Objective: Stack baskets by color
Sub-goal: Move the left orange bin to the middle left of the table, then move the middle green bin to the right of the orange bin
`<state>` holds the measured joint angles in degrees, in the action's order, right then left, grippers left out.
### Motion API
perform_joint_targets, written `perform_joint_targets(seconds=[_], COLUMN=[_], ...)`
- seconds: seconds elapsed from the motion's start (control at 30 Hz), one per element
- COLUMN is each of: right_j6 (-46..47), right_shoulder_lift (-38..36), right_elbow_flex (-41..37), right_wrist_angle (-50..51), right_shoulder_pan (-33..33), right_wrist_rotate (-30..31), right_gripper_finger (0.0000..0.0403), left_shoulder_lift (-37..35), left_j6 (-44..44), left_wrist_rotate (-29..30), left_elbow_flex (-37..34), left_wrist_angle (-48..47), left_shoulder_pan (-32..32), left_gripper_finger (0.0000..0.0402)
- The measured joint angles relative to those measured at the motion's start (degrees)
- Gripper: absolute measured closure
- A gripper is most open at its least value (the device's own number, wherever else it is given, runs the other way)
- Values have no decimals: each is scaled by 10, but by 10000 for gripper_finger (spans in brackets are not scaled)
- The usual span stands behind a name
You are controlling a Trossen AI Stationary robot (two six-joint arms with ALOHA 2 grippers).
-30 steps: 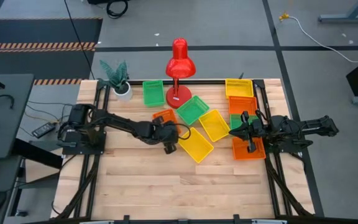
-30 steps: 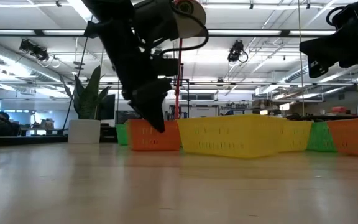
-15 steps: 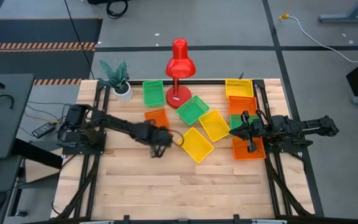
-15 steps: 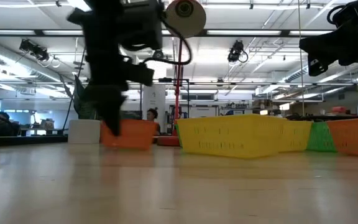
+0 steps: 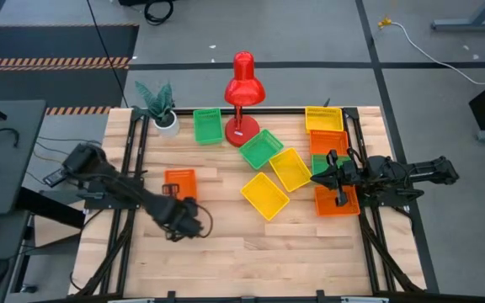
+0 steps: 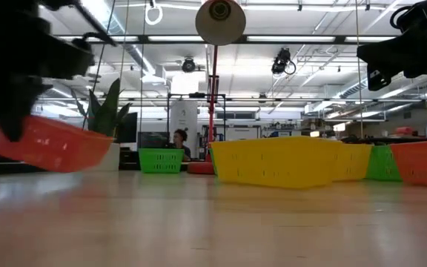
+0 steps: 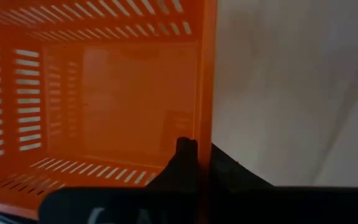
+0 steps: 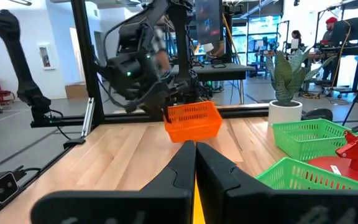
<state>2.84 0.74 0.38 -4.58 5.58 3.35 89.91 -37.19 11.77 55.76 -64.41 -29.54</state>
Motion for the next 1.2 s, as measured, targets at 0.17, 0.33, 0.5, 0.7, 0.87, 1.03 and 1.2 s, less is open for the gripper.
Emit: perform_joint_targets(seconds=[0.17, 0.33, 0.5, 0.7, 0.87, 1.03, 1.2], right_j6=[0, 0, 0, 0, 0, 0, 0], right_shoulder_lift=[0, 0, 0, 0, 0, 0, 0], right_elbow_flex=[0, 0, 0, 0, 0, 0, 0], right_wrist_angle=[-1, -1, -1, -1, -1, 0, 0], right_shoulder_pan=[0, 0, 0, 0, 0, 0, 0], right_wrist_rotate=[0, 0, 0, 0, 0, 0, 0], right_gripper_finger=[384, 384, 384, 384, 384, 384, 384], left_shoulder_lift=[-85, -144, -153, -153, -154, -155, -155], left_j6=[-42, -33, -7, -24, -27, -59, -133], left_wrist_rotate=[-35, -40, -44, -50, -66, -108, -91], left_elbow_flex=[-89, -143, -149, -149, -149, -119, -31], left_wrist_angle=[53, 106, 94, 51, 41, -39, -123], left_shoulder_pan=[-18, -27, -39, -42, -42, -42, -41], left_gripper_finger=[398, 390, 387, 349, 292, 243, 232])
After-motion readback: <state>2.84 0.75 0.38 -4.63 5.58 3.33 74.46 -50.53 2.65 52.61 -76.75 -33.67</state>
